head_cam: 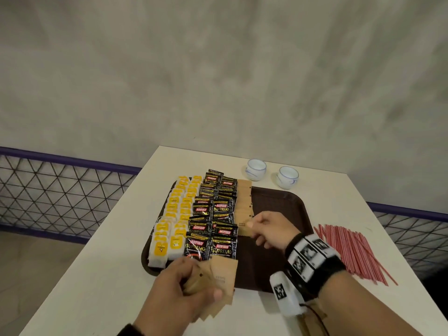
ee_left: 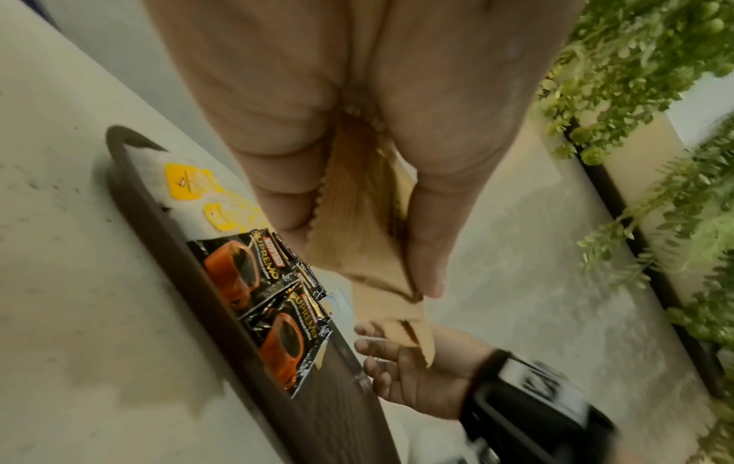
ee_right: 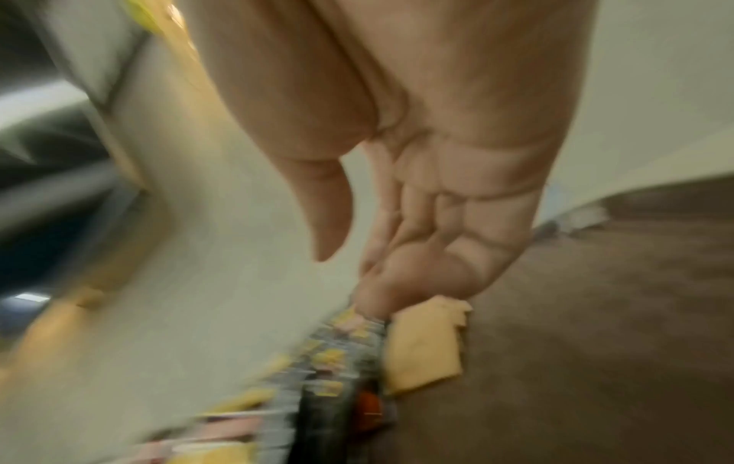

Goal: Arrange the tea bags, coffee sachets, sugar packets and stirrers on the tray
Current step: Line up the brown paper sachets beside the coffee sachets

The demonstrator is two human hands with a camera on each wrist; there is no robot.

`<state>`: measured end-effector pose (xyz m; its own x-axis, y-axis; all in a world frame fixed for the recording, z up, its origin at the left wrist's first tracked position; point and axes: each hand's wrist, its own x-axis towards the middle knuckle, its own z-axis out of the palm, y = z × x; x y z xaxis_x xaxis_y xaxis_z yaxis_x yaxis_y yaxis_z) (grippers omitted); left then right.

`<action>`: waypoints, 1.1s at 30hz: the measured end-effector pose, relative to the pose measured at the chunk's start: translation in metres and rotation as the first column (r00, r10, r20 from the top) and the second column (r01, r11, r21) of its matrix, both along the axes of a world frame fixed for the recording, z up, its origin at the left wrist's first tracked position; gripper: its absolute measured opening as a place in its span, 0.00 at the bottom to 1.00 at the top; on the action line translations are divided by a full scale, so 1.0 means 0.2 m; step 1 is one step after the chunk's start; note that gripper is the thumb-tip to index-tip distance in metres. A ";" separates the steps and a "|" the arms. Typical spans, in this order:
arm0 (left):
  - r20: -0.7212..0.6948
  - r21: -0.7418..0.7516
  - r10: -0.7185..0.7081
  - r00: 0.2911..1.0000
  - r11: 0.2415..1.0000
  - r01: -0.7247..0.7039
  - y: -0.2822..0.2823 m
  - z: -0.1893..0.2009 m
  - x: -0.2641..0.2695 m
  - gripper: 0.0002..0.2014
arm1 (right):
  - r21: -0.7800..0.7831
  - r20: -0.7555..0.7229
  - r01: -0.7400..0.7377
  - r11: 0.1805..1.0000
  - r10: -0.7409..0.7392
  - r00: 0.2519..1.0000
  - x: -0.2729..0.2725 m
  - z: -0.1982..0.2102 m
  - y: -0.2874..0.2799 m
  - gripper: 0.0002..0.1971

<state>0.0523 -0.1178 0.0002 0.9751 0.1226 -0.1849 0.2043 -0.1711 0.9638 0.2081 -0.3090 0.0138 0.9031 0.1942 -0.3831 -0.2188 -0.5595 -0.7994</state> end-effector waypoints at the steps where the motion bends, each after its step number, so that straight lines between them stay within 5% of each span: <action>1: -0.002 -0.045 0.015 1.000 0.999 -0.015 -0.01 0.02 0.02 0.18 | 0.117 -0.034 -0.076 0.990 0.081 0.996 -0.08 0.03 0.00 0.02; 4: 0.008 -0.114 0.045 0.999 0.992 -0.044 -0.03 0.04 0.07 0.14 | 0.480 -0.203 -0.154 0.864 0.280 0.938 -0.31 0.08 -0.01 0.06; 6: 0.018 -0.166 0.057 0.998 0.985 -0.054 -0.06 0.04 0.09 0.14 | 0.553 -0.215 -0.123 0.824 0.283 0.935 -0.41 0.07 -0.01 0.10; 9: 0.016 -0.183 0.067 0.998 0.981 -0.062 -0.09 0.04 0.09 0.10 | 0.562 -0.156 -0.056 0.825 0.173 0.973 -0.45 0.04 -0.04 0.13; 17: -0.003 -0.254 0.129 0.992 0.959 -0.126 -0.07 0.00 0.08 0.11 | 0.440 0.023 -0.178 0.880 0.187 0.982 -0.44 0.04 -0.09 0.07; 26: -0.025 -0.307 0.152 0.988 0.940 -0.152 -0.06 -0.01 0.09 0.14 | 0.527 -0.132 0.071 0.847 -0.001 0.991 -0.37 0.07 -0.11 0.03; 30: -0.019 -0.315 0.178 0.984 0.933 -0.175 -0.03 -0.02 0.08 0.19 | 0.280 -0.080 0.272 0.921 -0.260 0.962 -0.13 0.01 -0.18 0.06; 33: -0.011 -0.317 0.180 0.984 0.932 -0.175 0.00 -0.02 0.07 0.26 | -0.143 -0.029 0.150 0.978 -0.156 0.987 0.06 -0.10 -0.16 0.10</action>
